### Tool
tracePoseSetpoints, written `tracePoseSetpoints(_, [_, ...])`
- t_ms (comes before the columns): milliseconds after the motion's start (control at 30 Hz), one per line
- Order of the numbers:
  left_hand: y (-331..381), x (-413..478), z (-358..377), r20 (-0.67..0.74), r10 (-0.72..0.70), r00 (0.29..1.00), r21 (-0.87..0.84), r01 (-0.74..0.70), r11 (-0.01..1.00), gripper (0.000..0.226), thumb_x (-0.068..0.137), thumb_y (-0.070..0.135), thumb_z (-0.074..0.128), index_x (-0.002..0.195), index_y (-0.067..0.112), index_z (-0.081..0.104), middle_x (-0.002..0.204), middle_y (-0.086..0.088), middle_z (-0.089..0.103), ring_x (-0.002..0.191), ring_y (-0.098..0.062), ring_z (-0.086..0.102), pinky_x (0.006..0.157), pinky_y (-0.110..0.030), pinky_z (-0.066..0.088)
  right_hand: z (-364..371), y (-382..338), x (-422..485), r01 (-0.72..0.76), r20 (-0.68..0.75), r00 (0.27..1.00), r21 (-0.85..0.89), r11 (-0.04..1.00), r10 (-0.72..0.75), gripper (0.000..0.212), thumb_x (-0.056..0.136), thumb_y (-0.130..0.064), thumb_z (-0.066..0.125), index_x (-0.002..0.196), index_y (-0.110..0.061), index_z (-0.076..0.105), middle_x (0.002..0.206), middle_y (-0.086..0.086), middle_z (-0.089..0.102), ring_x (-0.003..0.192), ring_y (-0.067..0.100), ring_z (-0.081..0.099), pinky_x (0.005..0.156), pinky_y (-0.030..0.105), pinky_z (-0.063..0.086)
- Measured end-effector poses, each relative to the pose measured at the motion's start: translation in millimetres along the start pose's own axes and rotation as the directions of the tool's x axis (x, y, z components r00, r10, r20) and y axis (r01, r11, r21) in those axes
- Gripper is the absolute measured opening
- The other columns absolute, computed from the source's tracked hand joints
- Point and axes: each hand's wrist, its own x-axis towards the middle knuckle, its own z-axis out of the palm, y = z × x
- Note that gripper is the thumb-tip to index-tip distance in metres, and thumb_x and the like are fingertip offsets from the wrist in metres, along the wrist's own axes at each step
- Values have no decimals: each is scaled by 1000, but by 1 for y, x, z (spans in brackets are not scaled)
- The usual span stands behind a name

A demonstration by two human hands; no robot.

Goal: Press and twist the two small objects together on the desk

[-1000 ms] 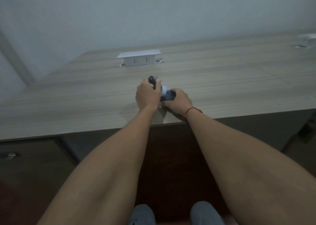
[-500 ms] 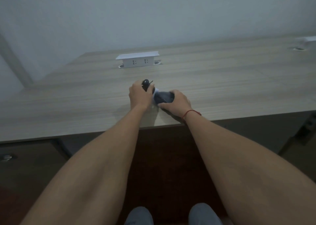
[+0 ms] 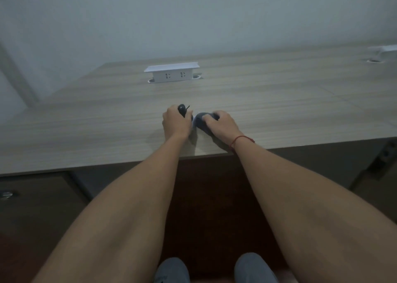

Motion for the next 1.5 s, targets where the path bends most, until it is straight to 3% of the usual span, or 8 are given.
tracePoseSetpoints(233, [7,2,-1,-7,-231,973,-196,225,954,35,86,30,68,106,1,67,111,-16,68,102,-29,66,87,-32,53,0,-2,3,-19,-31,999,-35,999,18,44,91,-40,54,123,-10,60,122,13,65,114,32,59,101,44,46])
tracePoseSetpoints(333, [1,6,-7,235,-248,940,-271,308,912,25,84,22,72,91,0,65,94,-18,70,84,-32,72,73,-40,62,-1,-1,6,-44,-76,996,-32,999,42,46,92,-41,54,122,-7,59,124,17,64,116,35,58,101,43,45])
tracePoseSetpoints(433, [1,9,-25,496,-235,836,-329,432,840,18,87,8,69,93,-2,56,83,-20,66,61,-25,70,47,-30,59,-1,-1,8,-59,-72,996,-30,998,57,46,92,-41,53,123,-7,59,125,17,64,117,36,58,102,42,44])
tracePoseSetpoints(667, [3,14,-14,119,-287,950,-218,307,926,43,82,32,72,113,3,62,115,-13,66,99,-31,67,88,-43,57,4,-4,6,-38,-41,999,-61,997,36,44,91,-45,53,122,-14,60,119,10,67,114,30,60,101,42,45])
tracePoseSetpoints(967, [7,3,-40,546,-187,817,-272,384,883,17,89,9,67,79,7,54,78,-11,63,59,-14,67,45,-20,57,5,-5,9,-82,-105,992,-106,991,71,48,95,-43,47,127,-8,55,129,15,62,122,34,55,104,36,37])
tracePoseSetpoints(1167, [10,19,-20,333,-191,923,-237,278,931,34,78,23,77,99,3,59,109,-17,67,98,-31,68,83,-45,60,7,-6,4,-66,-79,995,-85,994,59,47,95,-43,48,127,-9,54,127,14,62,120,34,54,104,40,40])
tracePoseSetpoints(1333, [9,24,-7,141,-187,972,-110,203,973,44,82,31,72,117,4,63,121,-15,65,109,-30,64,96,-40,53,4,-4,4,-43,-24,999,-90,995,41,44,96,-40,49,128,-9,54,125,12,62,118,31,55,106,42,40])
tracePoseSetpoints(1500, [4,15,3,35,-208,978,-198,211,957,34,89,26,66,115,4,62,120,-14,65,113,-29,61,97,-34,47,-3,0,12,52,101,994,-140,989,-38,42,96,-41,47,123,-12,59,122,11,65,115,29,59,103,46,44])
